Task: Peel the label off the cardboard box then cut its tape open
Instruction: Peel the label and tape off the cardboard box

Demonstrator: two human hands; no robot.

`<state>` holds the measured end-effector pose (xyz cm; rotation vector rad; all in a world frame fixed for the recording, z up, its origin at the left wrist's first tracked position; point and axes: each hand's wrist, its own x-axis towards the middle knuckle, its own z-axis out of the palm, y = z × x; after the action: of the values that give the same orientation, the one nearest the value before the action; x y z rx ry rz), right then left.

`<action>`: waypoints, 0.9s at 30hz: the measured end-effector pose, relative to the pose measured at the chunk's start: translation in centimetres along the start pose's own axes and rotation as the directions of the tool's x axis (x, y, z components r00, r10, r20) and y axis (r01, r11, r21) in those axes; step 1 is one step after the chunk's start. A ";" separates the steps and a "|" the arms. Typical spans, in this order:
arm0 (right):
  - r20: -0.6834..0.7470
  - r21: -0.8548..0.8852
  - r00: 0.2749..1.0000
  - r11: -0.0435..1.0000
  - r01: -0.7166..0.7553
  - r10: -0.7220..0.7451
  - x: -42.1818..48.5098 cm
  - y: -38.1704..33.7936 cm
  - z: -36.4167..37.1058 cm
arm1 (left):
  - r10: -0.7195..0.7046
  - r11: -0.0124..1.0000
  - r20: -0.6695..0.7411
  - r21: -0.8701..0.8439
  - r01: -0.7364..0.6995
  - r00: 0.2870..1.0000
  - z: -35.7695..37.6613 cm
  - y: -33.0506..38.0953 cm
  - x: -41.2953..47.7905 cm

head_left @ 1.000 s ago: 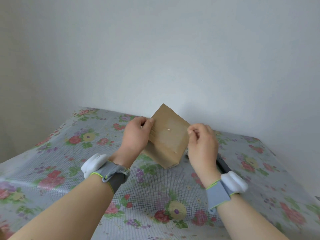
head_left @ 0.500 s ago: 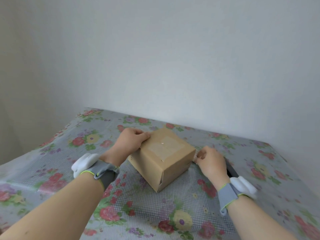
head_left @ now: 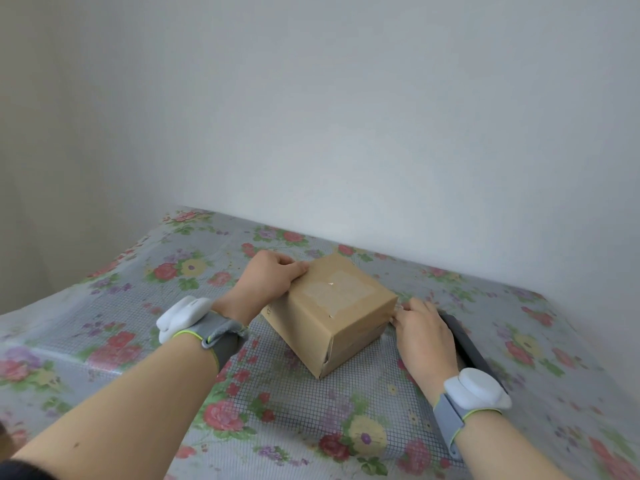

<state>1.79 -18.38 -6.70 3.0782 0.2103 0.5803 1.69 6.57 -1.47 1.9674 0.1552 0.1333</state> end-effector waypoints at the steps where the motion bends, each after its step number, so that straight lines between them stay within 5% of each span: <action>1: -0.006 0.012 1.000 1.000 0.006 -0.006 0.0 0.0 0.1 | -0.001 1.000 0.001 0.002 0.001 1.000 -0.1 0.0 -0.1; 14: -0.151 0.518 0.924 0.824 -0.230 0.352 2.4 -0.5 -5.2 | 0.020 0.999 -0.001 0.044 -0.020 1.000 0.0 -0.3 0.5; 19: 0.073 0.497 0.972 0.836 -0.230 0.224 2.7 -0.3 -4.9 | 0.024 0.998 0.001 0.055 -0.024 1.000 0.1 -0.5 0.7; 27: 0.320 0.320 0.920 0.887 -0.332 0.228 3.3 0.3 -2.1 | 0.028 0.998 0.004 0.057 -0.028 1.000 0.0 -0.7 0.8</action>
<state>4.12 -18.30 -3.56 3.5399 -0.1582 0.1090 2.44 6.94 -2.07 2.0275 0.1301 0.1454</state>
